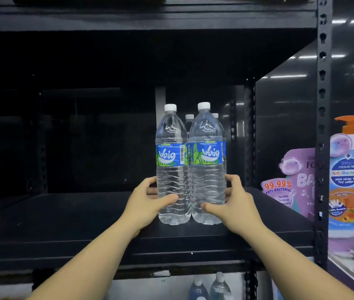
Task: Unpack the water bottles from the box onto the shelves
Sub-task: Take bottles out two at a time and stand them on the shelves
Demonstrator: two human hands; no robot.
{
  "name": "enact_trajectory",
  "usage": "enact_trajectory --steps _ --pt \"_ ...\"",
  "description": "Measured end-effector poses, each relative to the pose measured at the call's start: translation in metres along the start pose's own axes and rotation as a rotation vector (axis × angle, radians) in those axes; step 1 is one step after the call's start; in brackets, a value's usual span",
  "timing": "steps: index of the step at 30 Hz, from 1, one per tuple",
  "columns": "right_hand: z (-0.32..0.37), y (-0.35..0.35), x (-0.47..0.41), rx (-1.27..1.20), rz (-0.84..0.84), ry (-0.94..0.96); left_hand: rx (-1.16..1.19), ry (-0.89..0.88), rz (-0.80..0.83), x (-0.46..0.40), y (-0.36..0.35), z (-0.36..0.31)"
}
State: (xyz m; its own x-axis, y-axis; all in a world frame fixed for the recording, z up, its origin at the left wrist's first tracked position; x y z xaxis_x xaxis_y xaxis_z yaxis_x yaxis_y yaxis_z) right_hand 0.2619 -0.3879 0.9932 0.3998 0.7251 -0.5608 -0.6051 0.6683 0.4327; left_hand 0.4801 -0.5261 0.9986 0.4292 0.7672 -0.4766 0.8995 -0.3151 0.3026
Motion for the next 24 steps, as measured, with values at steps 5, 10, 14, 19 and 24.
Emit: enact_trajectory --steps 5,10,14,19,24 --pt "-0.011 0.012 -0.014 0.014 0.03 -0.036 -0.07 0.01 0.022 -0.012 -0.018 0.001" --pt "-0.023 0.02 -0.028 0.042 0.041 -0.062 -0.094 0.019 0.017 -0.032 -0.031 0.007" --pt "-0.031 0.023 -0.037 0.036 0.048 -0.077 -0.138 0.011 0.031 -0.04 -0.045 0.001" --pt "-0.038 0.026 -0.045 0.03 0.077 -0.089 -0.208 0.028 0.026 -0.048 -0.055 -0.007" --pt "-0.039 0.024 -0.054 0.088 0.103 -0.09 -0.242 0.04 0.019 -0.055 -0.06 -0.007"
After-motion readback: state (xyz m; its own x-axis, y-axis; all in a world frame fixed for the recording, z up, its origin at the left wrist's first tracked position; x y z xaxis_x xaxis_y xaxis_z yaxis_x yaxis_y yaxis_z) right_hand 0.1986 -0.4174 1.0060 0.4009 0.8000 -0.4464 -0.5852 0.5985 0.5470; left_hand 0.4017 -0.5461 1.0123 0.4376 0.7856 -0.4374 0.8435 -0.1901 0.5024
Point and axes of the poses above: each hand's wrist, its own x-axis away from the middle knuckle, its own y-axis out of the back of the hand, z = x × y, the point moved 3 cm from there along -x, towards the middle knuckle, and after that the axes turned 5 degrees about z, right-handed, at the moved point
